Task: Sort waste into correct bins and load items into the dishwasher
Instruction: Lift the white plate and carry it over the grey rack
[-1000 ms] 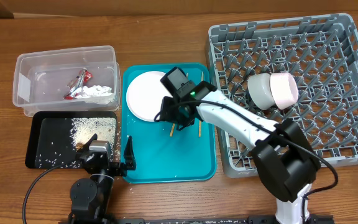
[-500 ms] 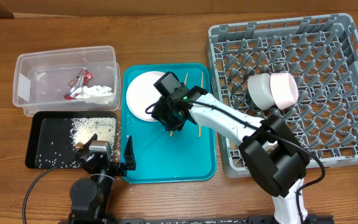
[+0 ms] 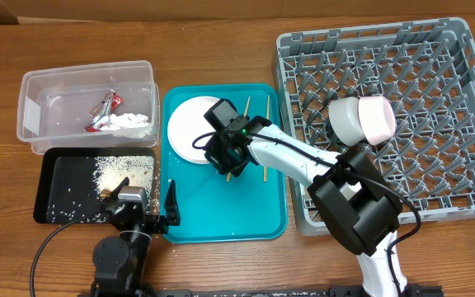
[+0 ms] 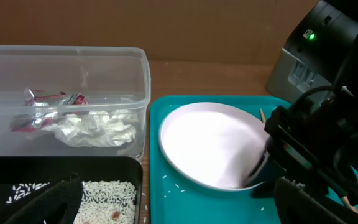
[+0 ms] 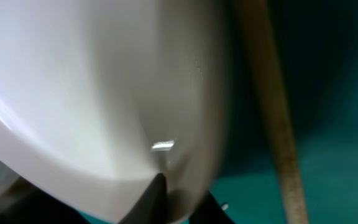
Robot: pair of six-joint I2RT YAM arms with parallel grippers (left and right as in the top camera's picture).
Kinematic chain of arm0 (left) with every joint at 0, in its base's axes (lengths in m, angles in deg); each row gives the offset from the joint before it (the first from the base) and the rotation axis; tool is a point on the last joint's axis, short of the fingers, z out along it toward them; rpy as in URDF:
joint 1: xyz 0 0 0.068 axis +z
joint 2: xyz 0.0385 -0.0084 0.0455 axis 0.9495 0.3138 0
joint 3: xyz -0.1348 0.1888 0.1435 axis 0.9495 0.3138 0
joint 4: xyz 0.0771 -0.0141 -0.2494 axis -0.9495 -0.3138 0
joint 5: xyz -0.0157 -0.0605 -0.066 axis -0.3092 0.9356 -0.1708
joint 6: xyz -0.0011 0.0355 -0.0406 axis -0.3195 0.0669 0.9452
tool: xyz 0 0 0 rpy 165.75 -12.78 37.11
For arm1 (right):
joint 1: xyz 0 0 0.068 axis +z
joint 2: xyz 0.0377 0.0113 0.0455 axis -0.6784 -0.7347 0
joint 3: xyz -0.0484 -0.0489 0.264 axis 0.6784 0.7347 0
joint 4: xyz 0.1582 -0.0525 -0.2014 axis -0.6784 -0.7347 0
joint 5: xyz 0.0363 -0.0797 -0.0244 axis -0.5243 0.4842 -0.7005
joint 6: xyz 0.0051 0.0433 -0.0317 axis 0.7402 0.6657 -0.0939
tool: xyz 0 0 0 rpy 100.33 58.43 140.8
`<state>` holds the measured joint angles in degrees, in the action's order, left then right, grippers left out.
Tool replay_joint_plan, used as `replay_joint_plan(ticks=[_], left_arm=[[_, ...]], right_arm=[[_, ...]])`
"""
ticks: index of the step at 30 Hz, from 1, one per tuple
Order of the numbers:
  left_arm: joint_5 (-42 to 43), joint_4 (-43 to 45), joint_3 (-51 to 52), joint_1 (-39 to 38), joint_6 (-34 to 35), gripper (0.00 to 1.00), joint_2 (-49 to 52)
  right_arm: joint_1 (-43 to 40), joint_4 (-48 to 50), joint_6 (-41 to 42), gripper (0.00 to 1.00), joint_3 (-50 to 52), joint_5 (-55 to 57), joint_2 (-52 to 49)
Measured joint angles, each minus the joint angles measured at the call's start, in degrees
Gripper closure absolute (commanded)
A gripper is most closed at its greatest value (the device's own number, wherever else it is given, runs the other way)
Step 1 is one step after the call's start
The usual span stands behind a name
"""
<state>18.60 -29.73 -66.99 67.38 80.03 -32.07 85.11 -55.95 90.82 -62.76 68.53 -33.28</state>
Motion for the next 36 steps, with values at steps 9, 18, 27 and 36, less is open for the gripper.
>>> replay_joint_plan(ticks=[9,18,27,36], left_arm=[[0.0,-0.04,0.0,0.0,0.0,0.0,0.0],[0.0,-0.02,0.0,0.0,0.0,0.0,0.0],[0.0,-0.02,0.0,0.0,0.0,0.0,0.0],[0.0,-0.02,0.0,0.0,0.0,0.0,0.0]], right_arm=[[-0.35,-2.82,-1.18,0.96,-0.22,-1.09,0.0],[-1.01,-11.69,-10.05,0.96,-1.14,1.55,2.38],[-1.49,-22.05,-28.17,0.96,-1.18,27.65,21.79],[-2.54,-28.59,-37.05,0.96,-1.51,69.55,32.57]])
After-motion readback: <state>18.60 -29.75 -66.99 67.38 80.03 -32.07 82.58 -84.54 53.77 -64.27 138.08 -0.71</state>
